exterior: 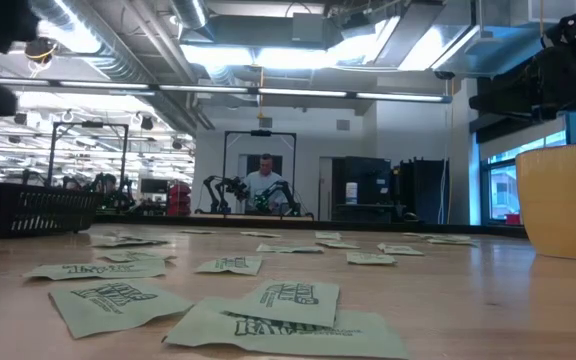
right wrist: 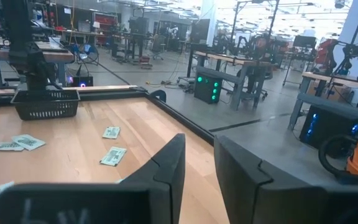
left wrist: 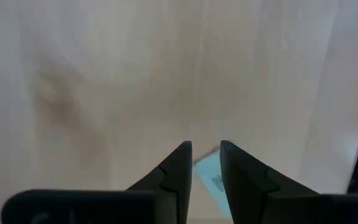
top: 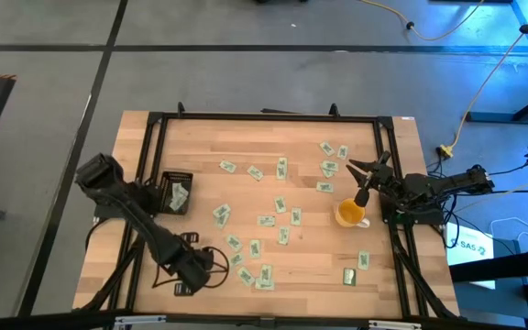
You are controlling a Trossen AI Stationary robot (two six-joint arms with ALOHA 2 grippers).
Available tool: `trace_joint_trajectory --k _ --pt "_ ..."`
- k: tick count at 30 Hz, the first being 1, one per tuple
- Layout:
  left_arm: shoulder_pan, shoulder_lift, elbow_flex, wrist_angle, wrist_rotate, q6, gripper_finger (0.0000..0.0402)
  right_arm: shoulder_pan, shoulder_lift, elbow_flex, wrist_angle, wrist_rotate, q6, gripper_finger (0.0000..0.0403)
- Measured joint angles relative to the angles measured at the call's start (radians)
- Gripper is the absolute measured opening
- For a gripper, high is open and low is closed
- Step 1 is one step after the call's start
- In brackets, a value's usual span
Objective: Pick and place Stevia / Truvia into bins
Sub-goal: Put the stevia packet into the black bin
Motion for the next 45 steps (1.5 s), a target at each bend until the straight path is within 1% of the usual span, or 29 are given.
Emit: trace_joint_trajectory --k 4,8,16,20,29,32,34,37,41,43,45 --pt "-0.043 0.032 0.000 -0.002 0.036 -0.117 0.0077 0.000 0.000 0.000 -0.001 0.000 0.000 0.0090" --pt "-0.071 0.048 0.000 -0.001 0.024 -0.161 0.0077 0.000 0.000 0.000 -0.001 0.000 0.000 0.0090" --pt "-0.078 0.112 0.004 0.000 0.030 -0.144 0.0069 0.000 0.000 0.000 -0.001 0.000 0.003 0.0090" --pt "-0.078 0.142 0.007 0.000 0.034 -0.095 0.0057 0.000 0.000 0.000 -0.001 0.000 0.004 0.0090" --pt "-0.061 0.135 0.003 0.007 0.042 -0.065 0.0010 0.000 0.000 0.000 -0.001 0.000 0.003 0.0090" --pt "-0.048 0.112 0.001 0.009 0.043 -0.039 0.0006 0.000 0.000 0.000 -0.001 0.000 0.003 0.0090" --pt "-0.034 0.090 -0.004 -0.007 -0.001 -0.029 0.0007 0.000 0.000 0.000 -0.001 0.000 0.003 0.0090" --pt "-0.005 0.025 -0.003 -0.035 -0.107 -0.040 0.0004 0.000 0.000 0.000 0.000 0.000 0.002 0.0090" --pt "0.044 -0.070 -0.003 -0.128 -0.217 -0.071 0.0006 0.000 0.000 0.000 0.000 0.000 0.000 0.0090" --pt "0.076 -0.127 -0.001 -0.201 -0.298 -0.118 0.0006 0.000 0.000 0.000 0.000 0.000 -0.003 0.0090" --pt "0.110 -0.175 -0.001 -0.300 -0.409 -0.208 0.0006 0.000 0.000 0.000 0.000 0.000 -0.004 0.0090"
